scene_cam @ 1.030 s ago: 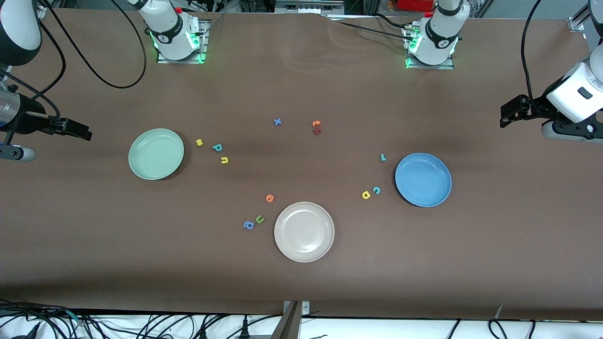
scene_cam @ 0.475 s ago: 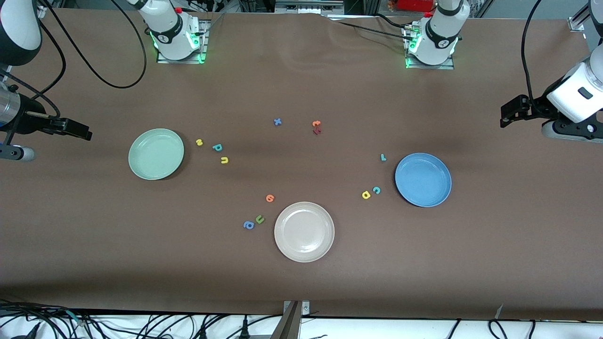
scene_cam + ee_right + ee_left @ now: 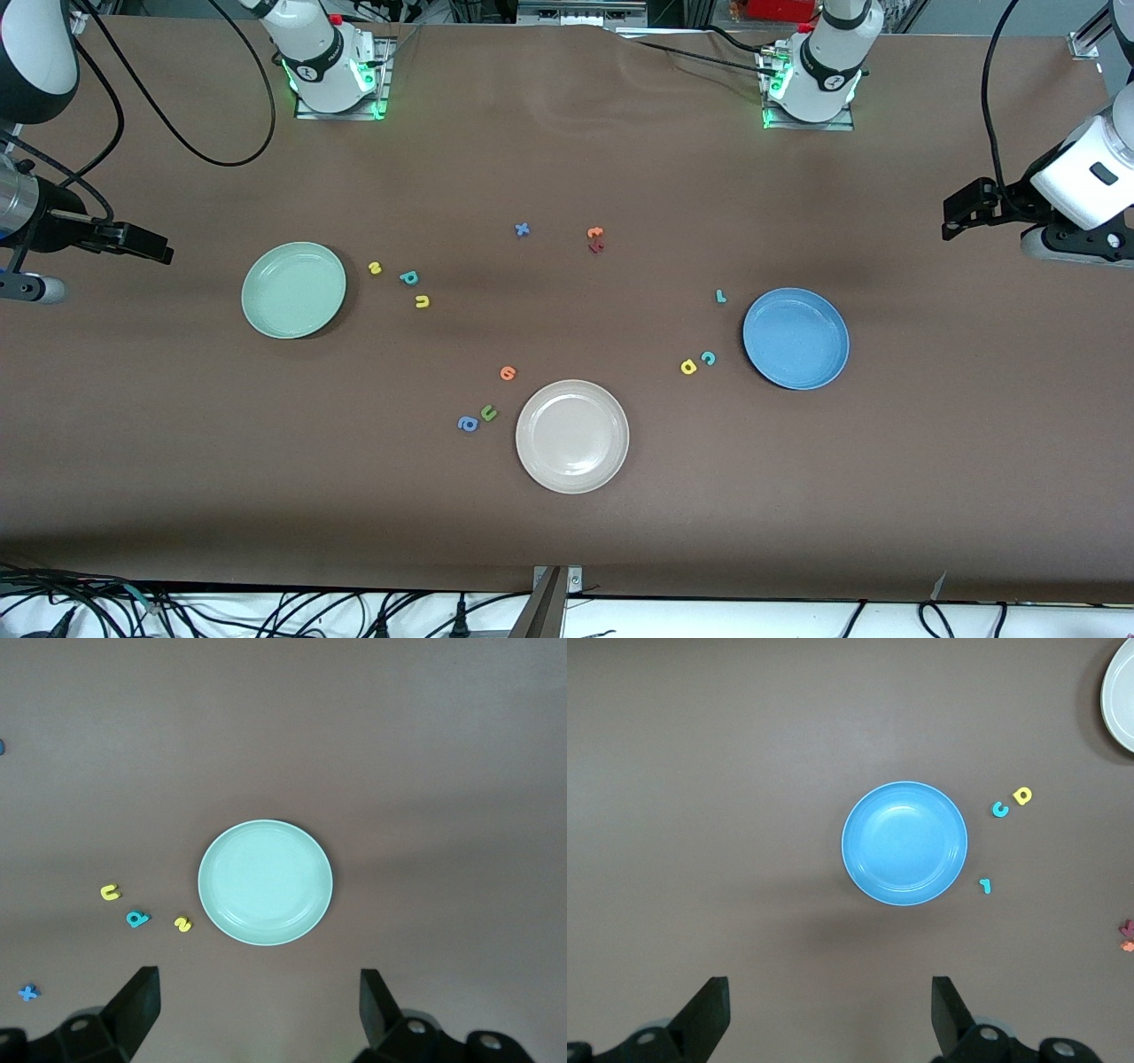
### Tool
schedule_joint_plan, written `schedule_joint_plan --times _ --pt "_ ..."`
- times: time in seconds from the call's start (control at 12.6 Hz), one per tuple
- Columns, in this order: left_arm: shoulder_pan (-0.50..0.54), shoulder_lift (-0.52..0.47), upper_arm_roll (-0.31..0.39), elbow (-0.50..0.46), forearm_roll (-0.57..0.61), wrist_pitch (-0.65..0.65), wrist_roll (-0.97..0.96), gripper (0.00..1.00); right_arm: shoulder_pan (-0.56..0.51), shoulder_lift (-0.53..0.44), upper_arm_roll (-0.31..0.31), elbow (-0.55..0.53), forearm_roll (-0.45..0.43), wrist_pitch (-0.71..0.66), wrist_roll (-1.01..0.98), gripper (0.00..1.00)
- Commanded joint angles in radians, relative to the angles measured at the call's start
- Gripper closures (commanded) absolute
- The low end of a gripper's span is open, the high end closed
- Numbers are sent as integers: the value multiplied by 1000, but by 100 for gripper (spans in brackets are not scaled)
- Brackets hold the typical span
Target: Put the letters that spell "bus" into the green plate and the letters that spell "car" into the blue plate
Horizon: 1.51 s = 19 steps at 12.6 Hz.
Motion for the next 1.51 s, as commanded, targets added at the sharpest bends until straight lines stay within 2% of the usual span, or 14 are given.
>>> schedule_joint_plan --times 0.0,1.43 --pt "-12 2 9 24 12 -23 -7 0 -4 -14 6 -18 -3 -5 11 1" --pt "-12 2 9 22 6 -29 -9 0 -4 -17 6 -38 -6 8 15 1"
